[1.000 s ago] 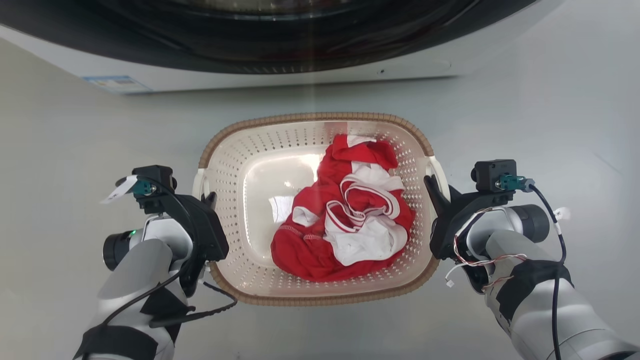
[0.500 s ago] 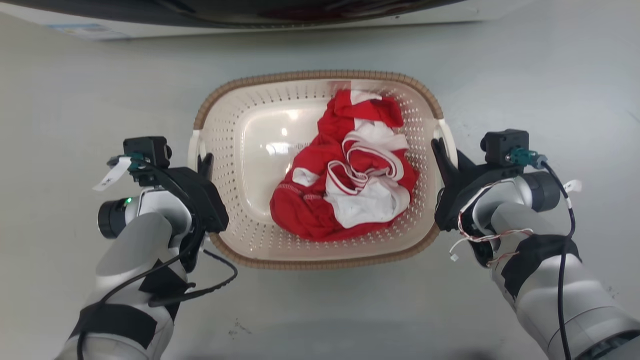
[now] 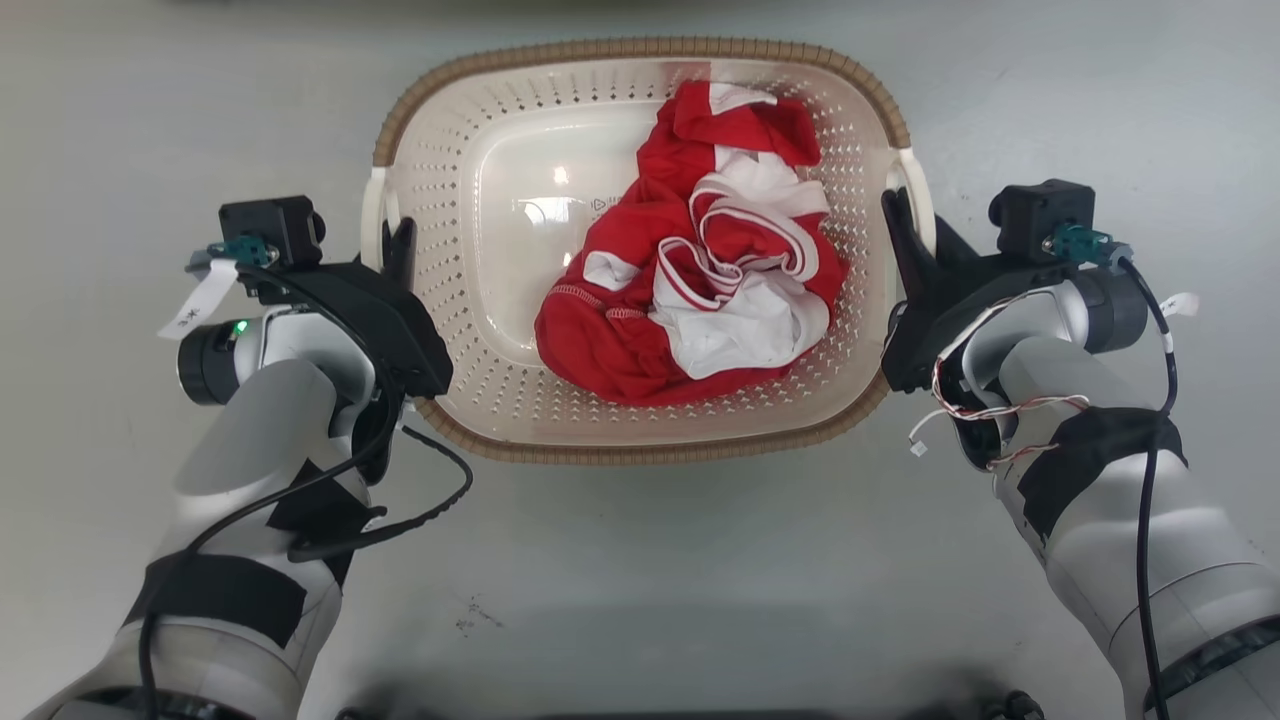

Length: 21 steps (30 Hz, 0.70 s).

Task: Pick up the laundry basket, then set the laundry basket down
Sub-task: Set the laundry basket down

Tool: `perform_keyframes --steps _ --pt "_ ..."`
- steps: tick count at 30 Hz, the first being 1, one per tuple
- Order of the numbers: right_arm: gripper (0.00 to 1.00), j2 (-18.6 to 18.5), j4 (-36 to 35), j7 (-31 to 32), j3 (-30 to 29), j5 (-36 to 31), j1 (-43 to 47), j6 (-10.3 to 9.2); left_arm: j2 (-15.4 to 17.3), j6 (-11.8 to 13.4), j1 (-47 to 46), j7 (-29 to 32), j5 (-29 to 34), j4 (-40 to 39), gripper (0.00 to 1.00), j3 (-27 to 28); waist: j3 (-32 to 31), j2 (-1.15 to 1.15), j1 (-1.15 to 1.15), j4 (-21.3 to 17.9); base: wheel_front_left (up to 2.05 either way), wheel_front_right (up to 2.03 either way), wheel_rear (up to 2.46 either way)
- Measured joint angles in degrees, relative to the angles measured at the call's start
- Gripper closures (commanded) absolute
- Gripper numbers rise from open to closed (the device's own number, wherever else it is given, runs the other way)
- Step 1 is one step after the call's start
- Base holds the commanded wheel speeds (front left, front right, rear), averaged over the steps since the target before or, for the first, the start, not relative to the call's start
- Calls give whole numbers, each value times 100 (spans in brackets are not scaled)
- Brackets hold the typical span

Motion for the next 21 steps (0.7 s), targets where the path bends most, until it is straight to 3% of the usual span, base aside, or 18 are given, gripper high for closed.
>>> perform_keyframes --steps 21 --pt "100 -1 43 -143 -102 10 -105 -19 1 -147 -214 45 -27 190 100 -8 135 -1 -1 11 0 0 0"
